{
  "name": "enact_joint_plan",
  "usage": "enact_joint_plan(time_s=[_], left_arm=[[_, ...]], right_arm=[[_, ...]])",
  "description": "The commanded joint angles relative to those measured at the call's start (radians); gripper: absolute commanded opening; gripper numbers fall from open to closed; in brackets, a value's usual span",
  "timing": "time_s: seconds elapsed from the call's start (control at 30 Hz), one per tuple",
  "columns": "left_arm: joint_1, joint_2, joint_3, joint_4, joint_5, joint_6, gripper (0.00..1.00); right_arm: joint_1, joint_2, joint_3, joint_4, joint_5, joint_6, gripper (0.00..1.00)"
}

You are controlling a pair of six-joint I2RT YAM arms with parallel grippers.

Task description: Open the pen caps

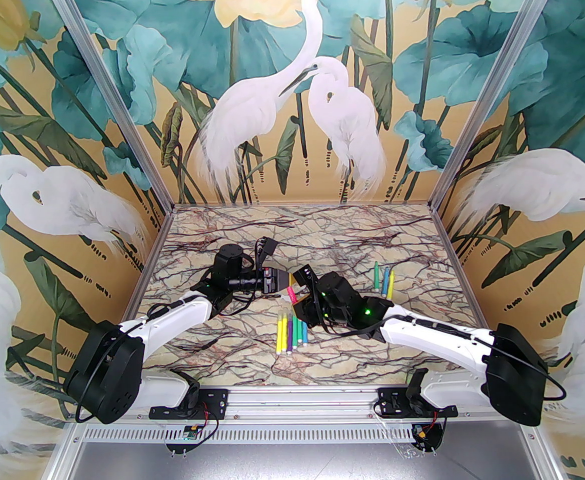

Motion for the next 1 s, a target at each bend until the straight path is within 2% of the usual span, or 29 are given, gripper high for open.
enact_joint_plan(time_s=[0.0, 0.2, 0.33, 0.47, 0.77, 0.97], left_arm=[[-0.010, 0.007, 0.013, 0.030, 0.042, -0.009, 0.20], [-0.010, 0.006, 0.015, 0.029, 0.037, -0.013, 0.13], [-0.010, 0.007, 0.020, 0.030, 0.032, -0.023, 0.08], [-0.010, 0.006, 0.020, 0.048, 0.041, -0.042, 0.06], [-0.010, 0.001, 0.012, 0.106, 0.079, -0.091, 0.05], [-0.010, -0.002, 0.006, 0.110, 0.073, -0.096, 0.05]], right_arm=[[0.004, -0.024, 0.019, 0.012, 0.014, -0.012, 0.13], [0.004, -0.049, 0.004, 0.010, 0.030, -0.011, 0.15], [0.004, -0.051, -0.006, 0.008, 0.051, -0.004, 0.30], [0.004, -0.041, -0.014, 0.027, 0.052, 0.006, 0.38], [0.004, 0.002, -0.001, 0.066, 0.047, 0.018, 0.39], [0.004, 0.017, 0.007, 0.068, 0.039, 0.022, 0.32]])
